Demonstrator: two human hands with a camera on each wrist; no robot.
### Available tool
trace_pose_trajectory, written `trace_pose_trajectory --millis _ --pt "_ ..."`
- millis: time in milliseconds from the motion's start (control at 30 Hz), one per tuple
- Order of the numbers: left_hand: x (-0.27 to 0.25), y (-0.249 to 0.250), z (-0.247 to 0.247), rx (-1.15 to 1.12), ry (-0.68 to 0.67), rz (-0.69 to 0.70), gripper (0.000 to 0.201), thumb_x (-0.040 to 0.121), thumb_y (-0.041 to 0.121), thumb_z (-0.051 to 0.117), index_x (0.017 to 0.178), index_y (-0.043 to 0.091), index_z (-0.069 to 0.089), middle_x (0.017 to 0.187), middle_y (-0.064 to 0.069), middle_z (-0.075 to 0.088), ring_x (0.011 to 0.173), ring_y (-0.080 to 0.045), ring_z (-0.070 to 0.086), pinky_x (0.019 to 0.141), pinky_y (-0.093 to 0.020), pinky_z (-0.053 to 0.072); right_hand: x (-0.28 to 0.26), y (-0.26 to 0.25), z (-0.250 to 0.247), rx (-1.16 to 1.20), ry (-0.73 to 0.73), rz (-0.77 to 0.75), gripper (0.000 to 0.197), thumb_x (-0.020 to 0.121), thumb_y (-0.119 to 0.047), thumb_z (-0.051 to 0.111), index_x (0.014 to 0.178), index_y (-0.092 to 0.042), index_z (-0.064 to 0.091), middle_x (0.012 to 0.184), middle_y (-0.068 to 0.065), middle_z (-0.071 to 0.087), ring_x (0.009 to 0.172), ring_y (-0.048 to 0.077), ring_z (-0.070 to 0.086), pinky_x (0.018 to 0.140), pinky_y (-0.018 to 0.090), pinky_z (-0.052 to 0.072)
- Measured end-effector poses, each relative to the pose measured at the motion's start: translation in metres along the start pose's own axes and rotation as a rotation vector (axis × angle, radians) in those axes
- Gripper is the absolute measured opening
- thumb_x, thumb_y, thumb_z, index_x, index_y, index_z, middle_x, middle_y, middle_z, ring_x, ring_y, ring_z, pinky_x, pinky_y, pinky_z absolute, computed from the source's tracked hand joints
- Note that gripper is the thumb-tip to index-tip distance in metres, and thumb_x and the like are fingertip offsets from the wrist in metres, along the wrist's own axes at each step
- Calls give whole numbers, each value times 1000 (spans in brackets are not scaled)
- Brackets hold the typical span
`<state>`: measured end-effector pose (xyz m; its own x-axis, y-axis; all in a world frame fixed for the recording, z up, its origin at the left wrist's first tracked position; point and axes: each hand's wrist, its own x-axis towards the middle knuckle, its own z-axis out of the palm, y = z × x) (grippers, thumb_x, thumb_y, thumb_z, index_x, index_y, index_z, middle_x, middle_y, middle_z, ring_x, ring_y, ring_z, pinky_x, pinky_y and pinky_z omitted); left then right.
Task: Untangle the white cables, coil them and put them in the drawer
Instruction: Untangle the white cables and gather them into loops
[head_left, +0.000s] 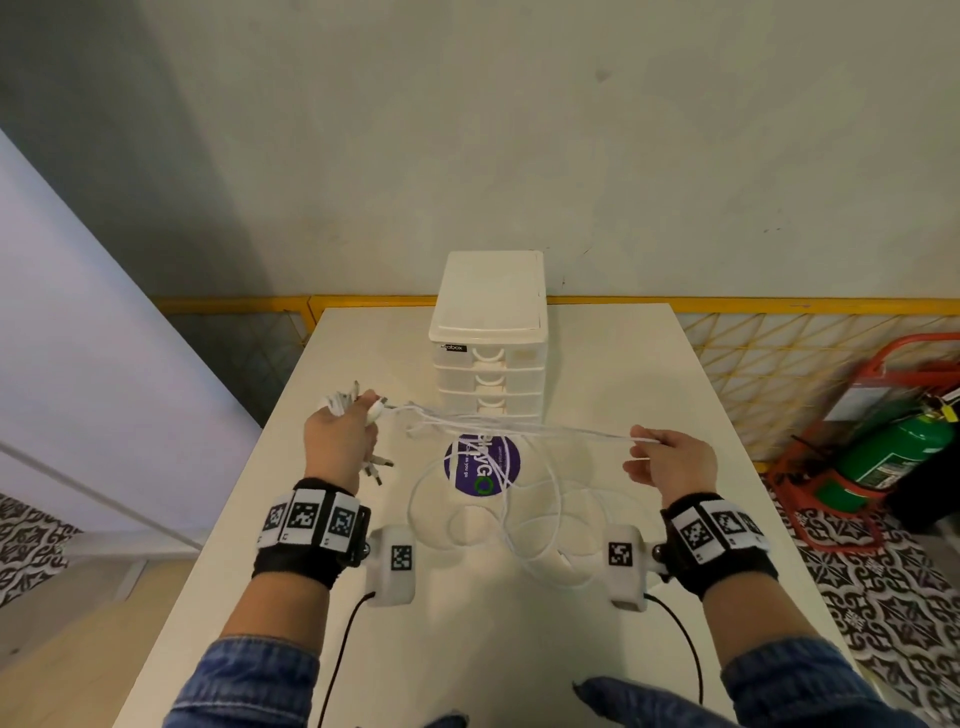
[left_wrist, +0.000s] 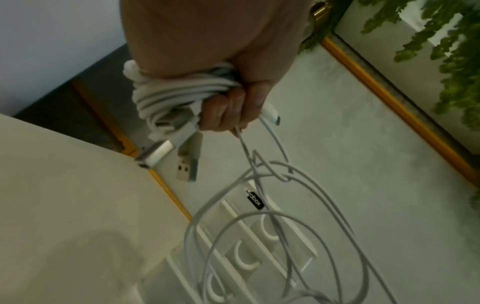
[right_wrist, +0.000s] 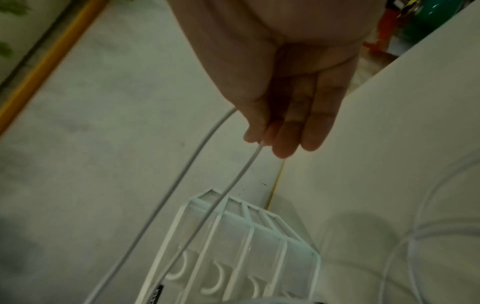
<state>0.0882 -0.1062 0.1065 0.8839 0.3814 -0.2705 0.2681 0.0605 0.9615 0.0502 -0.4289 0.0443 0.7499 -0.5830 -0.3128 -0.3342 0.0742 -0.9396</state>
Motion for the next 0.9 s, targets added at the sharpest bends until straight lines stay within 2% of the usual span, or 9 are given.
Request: trace_pose_trajectory --millis 133,200,300,367,533,667,767,833,900 --pt "1 0 -6 -58 73 -30 9 93 16 57 88 10 59 61 -6 45 47 -14 36 38 -19 31 5 12 -3 128 47 46 19 86 5 50 91 -6 65 75 11 64 60 23 62 48 20 53" --pt "3 -3 -6 -43 38 -25 9 94 17 55 89 10 60 57 -5 44 45 -14 36 38 -21 31 7 17 -2 70 45 11 20 83 7 53 87 -7 67 77 11 66 62 23 62 58 25 57" --pt "7 -11 -4 -18 -66 -1 15 94 18 55 85 10 63 48 -2 41 36 -11 34 38 -22 29 8 25 -2 -321 -89 -62 28 80 7 53 95 -8 71 90 12 71 83 27 64 85 40 53" --pt "8 -15 -4 11 -131 18 19 91 25 61 82 9 62 44 0 40 35 -11 33 40 -24 29 5 27 -4 -636 -149 -113 38 83 7 47 110 -11 67 112 10 67 106 28 59 94 35 45" --pt "7 -35 -11 206 -280 39 44 72 42 78 66 5 56 38 -3 38 36 -16 33 40 -20 30 -9 11 3 -622 10 -420 46 82 8 40 115 -15 63 123 9 59 111 26 55 84 23 38" --pt "3 -59 -14 301 -352 -19 42 72 37 80 54 9 53 38 -5 39 35 -17 33 43 -23 31 -37 5 45 -658 -363 -532 27 94 -21 51 119 -16 61 125 3 60 114 19 54 94 22 36" --pt "-1 -71 -15 363 -385 -68 50 76 32 77 37 18 50 36 -6 38 38 -19 33 45 -27 31 -65 24 79 -832 -726 -360 53 90 -41 55 136 -16 45 134 2 53 122 19 49 99 27 34" --pt "-3 -75 -18 398 -409 -111 42 77 33 76 47 14 55 39 -8 38 38 -19 33 41 -24 29 -73 44 95 -932 -795 -318 50 90 -36 57 133 -14 46 126 6 57 117 24 52 95 29 37" --pt "-6 -77 -19 427 -420 -150 35 78 36 75 63 9 60 41 -8 38 35 -18 32 36 -20 28 -76 58 102 -934 -786 -383 27 90 -26 55 111 -8 60 106 10 65 102 28 59 87 32 43"
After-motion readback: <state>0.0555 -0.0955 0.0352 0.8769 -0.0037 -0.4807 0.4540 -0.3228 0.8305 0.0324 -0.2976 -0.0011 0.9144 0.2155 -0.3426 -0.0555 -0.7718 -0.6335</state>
